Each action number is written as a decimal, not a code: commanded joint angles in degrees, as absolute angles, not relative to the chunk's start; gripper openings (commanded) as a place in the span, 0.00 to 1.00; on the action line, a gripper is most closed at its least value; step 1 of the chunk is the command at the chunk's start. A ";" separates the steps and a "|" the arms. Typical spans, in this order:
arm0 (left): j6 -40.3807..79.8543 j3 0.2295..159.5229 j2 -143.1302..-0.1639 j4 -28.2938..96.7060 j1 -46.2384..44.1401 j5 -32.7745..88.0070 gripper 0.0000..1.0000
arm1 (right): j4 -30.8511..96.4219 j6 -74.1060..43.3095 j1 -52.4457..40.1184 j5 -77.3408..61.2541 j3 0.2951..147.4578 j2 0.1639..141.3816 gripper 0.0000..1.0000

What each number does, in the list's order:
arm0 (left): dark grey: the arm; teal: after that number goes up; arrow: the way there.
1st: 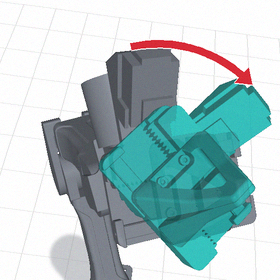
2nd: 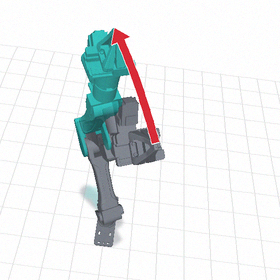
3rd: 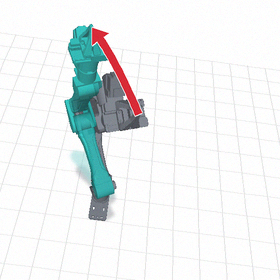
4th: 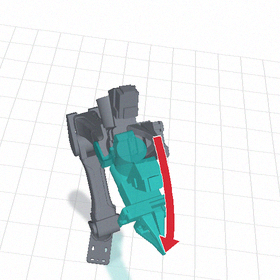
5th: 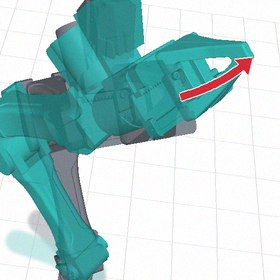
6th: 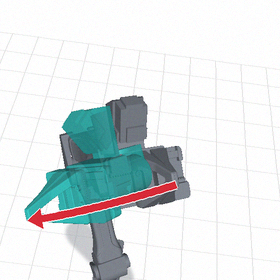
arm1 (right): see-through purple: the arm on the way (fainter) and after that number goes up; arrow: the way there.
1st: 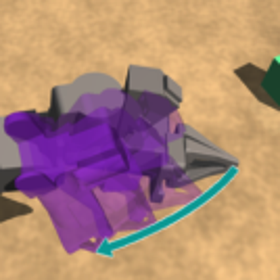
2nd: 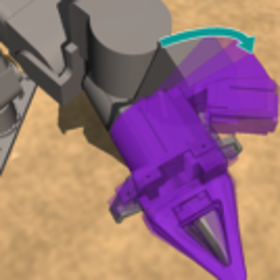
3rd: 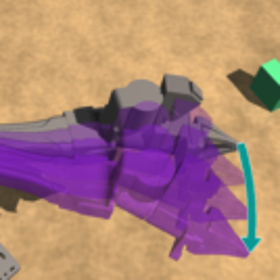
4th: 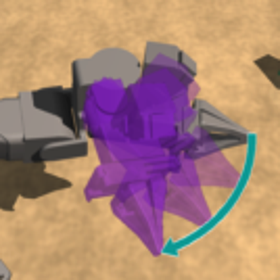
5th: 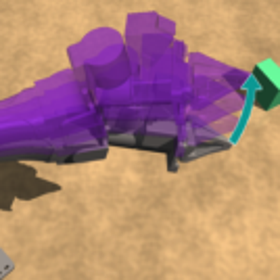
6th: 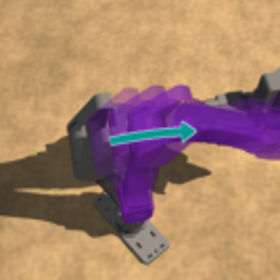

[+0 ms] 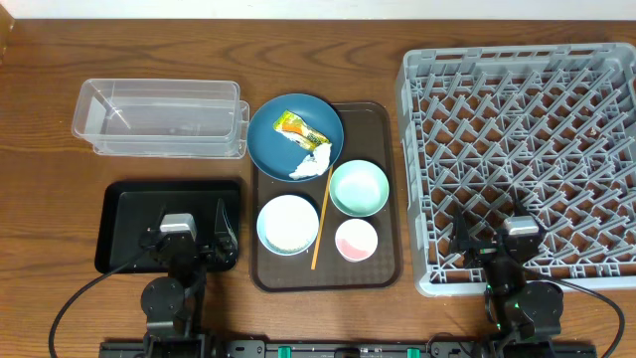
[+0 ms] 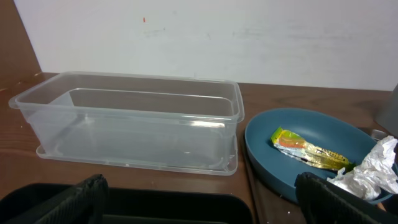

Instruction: Sort waste into correct bins and load items into the dishwasher rack

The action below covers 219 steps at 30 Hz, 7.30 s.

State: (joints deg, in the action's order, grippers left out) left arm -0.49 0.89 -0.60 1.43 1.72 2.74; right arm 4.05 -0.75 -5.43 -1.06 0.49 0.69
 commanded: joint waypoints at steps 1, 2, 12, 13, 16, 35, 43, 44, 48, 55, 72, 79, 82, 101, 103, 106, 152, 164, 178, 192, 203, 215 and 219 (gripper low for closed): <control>-1.48 0.23 -0.23 3.99 1.89 1.69 0.98 | 4.21 -0.14 -5.21 -1.04 0.32 0.38 0.99; -1.50 0.23 -0.23 3.99 1.89 1.69 0.98 | 4.21 -0.14 -5.21 -1.04 0.32 0.38 0.99; -1.48 0.23 -0.23 4.01 1.89 1.69 0.98 | 4.21 -0.14 -5.21 -1.04 0.32 0.38 0.99; -1.48 0.23 -0.23 4.01 1.89 1.69 0.98 | 4.21 -0.14 -5.21 -1.04 0.32 0.38 0.99; -1.50 0.23 -0.23 3.99 1.89 1.69 0.98 | 4.21 -0.14 -5.21 -1.04 0.32 0.38 0.99; -1.48 0.23 -0.23 4.01 1.89 1.69 0.98 | 4.21 -0.14 -5.21 -1.04 0.32 0.38 0.99; -1.48 0.23 -0.23 3.99 1.89 1.69 0.98 | 4.21 -0.14 -5.21 -1.04 0.32 0.38 0.99; -1.48 0.23 -0.23 4.01 1.89 1.69 0.98 | 4.21 -0.14 -5.21 -1.04 0.32 0.38 0.99; -1.48 0.23 -0.23 3.99 1.89 1.69 0.98 | 4.21 -0.14 -5.21 -1.04 0.32 0.38 0.99; -1.48 0.23 -0.23 3.99 1.89 1.72 0.98 | 4.21 -0.14 -5.21 -1.06 0.32 0.38 0.99; 6.24 1.15 -1.43 5.34 1.89 2.63 0.98 | 4.34 -3.95 -5.21 -1.06 0.47 0.38 0.99; 6.28 10.98 -9.41 12.73 1.89 3.86 0.98 | 11.49 -7.90 -5.21 -0.78 6.22 1.21 0.99; 6.28 17.12 -15.79 16.08 1.89 4.10 0.98 | 15.33 -7.86 -5.21 -0.12 10.76 3.62 0.99; 6.26 60.10 -63.40 59.51 1.91 13.67 0.98 | 51.90 -7.64 -5.21 -2.39 50.22 45.10 0.99; 6.28 60.25 -64.86 60.93 1.91 13.54 0.98 | 52.90 -7.68 -5.21 -2.44 50.96 47.40 0.99; 6.31 60.25 -66.32 61.63 1.89 14.44 0.98 | 53.60 -7.68 -5.21 -4.32 50.94 49.47 0.99; 4.16 70.81 -103.59 21.19 -24.73 10.70 0.19 | 54.24 -7.66 -5.21 -3.22 50.89 49.89 0.99; 4.36 70.81 -93.23 21.50 -21.32 8.58 0.06 | 54.33 -7.66 -5.21 -3.22 50.89 49.89 0.99; 4.14 70.74 -84.75 14.72 -2.50 -4.75 0.22 | 55.07 -7.66 -5.21 -3.22 50.89 49.89 0.99; 4.19 70.70 -87.02 17.26 -4.05 13.72 0.58 | 55.09 -7.66 -5.21 -3.22 50.89 49.89 0.99; 15.38 69.67 -97.49 17.89 -14.70 13.67 0.67 | 55.11 -7.68 -5.21 -3.25 50.89 49.91 0.99; 34.61 69.65 -108.05 17.17 -18.09 13.21 0.67 | 55.24 -7.68 -5.21 -3.25 50.89 49.89 0.99; 34.79 69.65 -109.73 16.38 -18.37 12.84 0.67 | 55.27 -7.68 -5.21 -3.27 50.89 49.89 0.99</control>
